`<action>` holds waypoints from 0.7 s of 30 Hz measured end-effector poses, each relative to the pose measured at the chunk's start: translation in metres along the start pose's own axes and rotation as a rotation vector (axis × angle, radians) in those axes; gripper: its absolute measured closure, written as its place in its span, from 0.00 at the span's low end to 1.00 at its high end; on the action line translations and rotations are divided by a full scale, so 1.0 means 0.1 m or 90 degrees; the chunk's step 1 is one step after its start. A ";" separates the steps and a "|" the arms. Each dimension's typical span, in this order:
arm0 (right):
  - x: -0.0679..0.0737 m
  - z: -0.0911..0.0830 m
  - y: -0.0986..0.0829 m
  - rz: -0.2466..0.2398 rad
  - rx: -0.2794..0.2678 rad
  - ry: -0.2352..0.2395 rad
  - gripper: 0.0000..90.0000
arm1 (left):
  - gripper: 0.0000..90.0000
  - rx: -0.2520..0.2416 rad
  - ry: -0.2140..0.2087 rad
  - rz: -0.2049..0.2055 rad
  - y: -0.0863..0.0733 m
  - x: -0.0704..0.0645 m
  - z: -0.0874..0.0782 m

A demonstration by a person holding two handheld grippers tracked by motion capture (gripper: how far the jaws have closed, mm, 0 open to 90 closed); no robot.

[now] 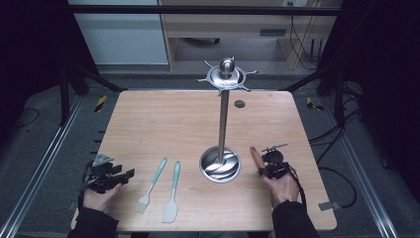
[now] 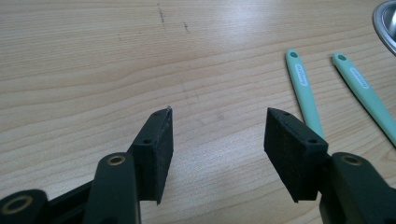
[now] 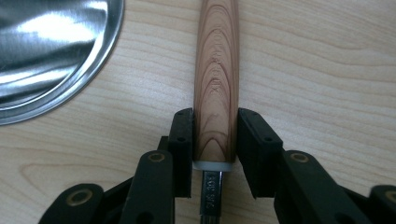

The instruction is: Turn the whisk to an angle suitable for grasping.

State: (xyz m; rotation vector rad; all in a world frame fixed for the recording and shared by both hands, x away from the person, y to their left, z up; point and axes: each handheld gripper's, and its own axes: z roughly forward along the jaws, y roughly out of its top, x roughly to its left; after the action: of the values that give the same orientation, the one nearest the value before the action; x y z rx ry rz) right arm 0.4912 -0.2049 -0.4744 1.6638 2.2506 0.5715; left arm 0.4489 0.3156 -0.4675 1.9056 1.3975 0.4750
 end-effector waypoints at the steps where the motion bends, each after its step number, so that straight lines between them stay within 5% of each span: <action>1: 0.00 -0.01 0.00 0.000 0.006 0.002 0.75 | 0.47 0.000 -0.001 0.001 0.00 0.00 0.00; 10: -0.02 -0.04 -0.04 -0.064 0.005 0.035 0.75 | 0.47 0.000 -0.006 0.001 0.00 -0.01 0.00; 21: 0.00 -0.23 -0.09 -0.069 -0.040 0.025 0.60 | 0.46 0.002 -0.009 0.006 0.00 -0.01 0.00</action>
State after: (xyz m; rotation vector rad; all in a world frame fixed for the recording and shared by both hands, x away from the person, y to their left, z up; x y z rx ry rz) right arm 0.4727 -0.2103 -0.4586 1.5029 2.3087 0.6471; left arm 0.4484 0.3148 -0.4673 1.9155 1.3824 0.4636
